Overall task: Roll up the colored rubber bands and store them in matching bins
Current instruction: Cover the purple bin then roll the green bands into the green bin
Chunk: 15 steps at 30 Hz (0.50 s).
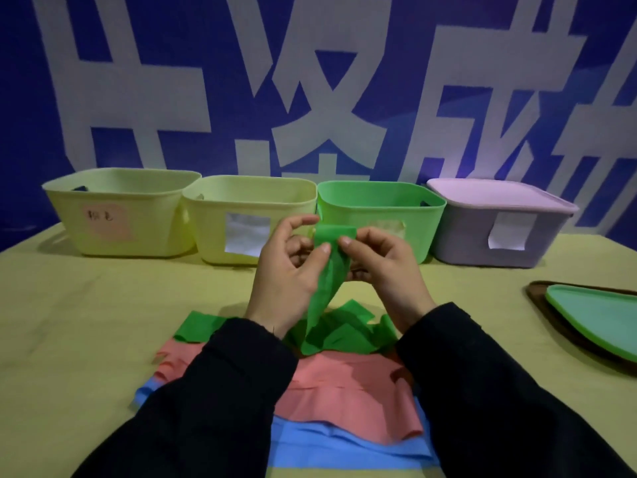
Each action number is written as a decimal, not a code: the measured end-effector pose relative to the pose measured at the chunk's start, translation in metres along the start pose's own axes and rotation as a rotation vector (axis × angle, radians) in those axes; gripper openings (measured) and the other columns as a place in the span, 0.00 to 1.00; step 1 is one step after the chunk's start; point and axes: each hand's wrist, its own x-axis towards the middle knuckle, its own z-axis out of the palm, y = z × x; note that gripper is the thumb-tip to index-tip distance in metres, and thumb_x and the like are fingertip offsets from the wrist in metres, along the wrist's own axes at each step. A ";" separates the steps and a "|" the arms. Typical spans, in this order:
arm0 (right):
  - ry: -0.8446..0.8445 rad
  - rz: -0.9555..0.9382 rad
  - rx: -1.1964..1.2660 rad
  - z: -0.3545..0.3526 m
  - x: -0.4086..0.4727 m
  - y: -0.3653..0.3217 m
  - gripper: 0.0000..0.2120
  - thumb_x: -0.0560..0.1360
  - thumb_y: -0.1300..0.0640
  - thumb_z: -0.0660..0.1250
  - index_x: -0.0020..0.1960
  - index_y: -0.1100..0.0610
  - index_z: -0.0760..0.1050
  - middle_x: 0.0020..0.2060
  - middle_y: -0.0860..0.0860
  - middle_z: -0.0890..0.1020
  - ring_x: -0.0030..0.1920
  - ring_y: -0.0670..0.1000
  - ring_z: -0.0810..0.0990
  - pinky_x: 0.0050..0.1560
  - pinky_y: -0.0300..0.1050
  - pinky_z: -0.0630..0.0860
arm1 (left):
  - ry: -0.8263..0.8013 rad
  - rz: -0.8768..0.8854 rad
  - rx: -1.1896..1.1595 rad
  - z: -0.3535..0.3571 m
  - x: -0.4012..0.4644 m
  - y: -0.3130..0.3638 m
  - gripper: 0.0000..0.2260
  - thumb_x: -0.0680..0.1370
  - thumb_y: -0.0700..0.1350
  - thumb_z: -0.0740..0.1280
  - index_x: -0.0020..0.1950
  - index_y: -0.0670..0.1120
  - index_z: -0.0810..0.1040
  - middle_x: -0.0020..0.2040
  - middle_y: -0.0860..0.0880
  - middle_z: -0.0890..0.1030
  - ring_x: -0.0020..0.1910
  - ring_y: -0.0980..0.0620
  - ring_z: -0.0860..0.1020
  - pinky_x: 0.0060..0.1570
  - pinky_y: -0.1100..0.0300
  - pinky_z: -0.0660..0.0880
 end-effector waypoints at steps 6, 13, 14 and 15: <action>-0.030 -0.006 -0.014 0.001 -0.003 -0.003 0.10 0.80 0.62 0.67 0.50 0.72 0.74 0.38 0.60 0.78 0.35 0.49 0.79 0.37 0.41 0.79 | 0.030 -0.094 -0.047 -0.002 0.001 0.000 0.09 0.79 0.40 0.71 0.59 0.47 0.78 0.48 0.45 0.85 0.48 0.47 0.85 0.55 0.47 0.82; -0.004 0.014 0.009 0.003 -0.007 -0.008 0.07 0.78 0.67 0.67 0.46 0.56 0.75 0.27 0.47 0.77 0.26 0.45 0.74 0.31 0.40 0.77 | 0.001 -0.100 -0.024 -0.002 0.001 -0.001 0.01 0.78 0.43 0.72 0.48 0.47 0.82 0.49 0.41 0.85 0.51 0.40 0.84 0.58 0.38 0.79; 0.001 0.007 0.013 0.002 -0.008 -0.007 0.07 0.78 0.68 0.67 0.47 0.56 0.75 0.27 0.48 0.76 0.27 0.46 0.74 0.31 0.41 0.77 | -0.001 -0.099 -0.028 -0.001 0.000 -0.001 0.00 0.78 0.43 0.71 0.48 0.47 0.81 0.49 0.39 0.85 0.51 0.40 0.83 0.57 0.38 0.79; -0.002 -0.004 0.015 0.001 -0.008 -0.008 0.08 0.78 0.68 0.67 0.49 0.56 0.76 0.28 0.50 0.75 0.27 0.47 0.73 0.31 0.42 0.77 | 0.006 -0.102 -0.042 -0.001 0.000 0.000 0.02 0.79 0.41 0.70 0.49 0.48 0.81 0.49 0.38 0.84 0.49 0.40 0.84 0.55 0.40 0.81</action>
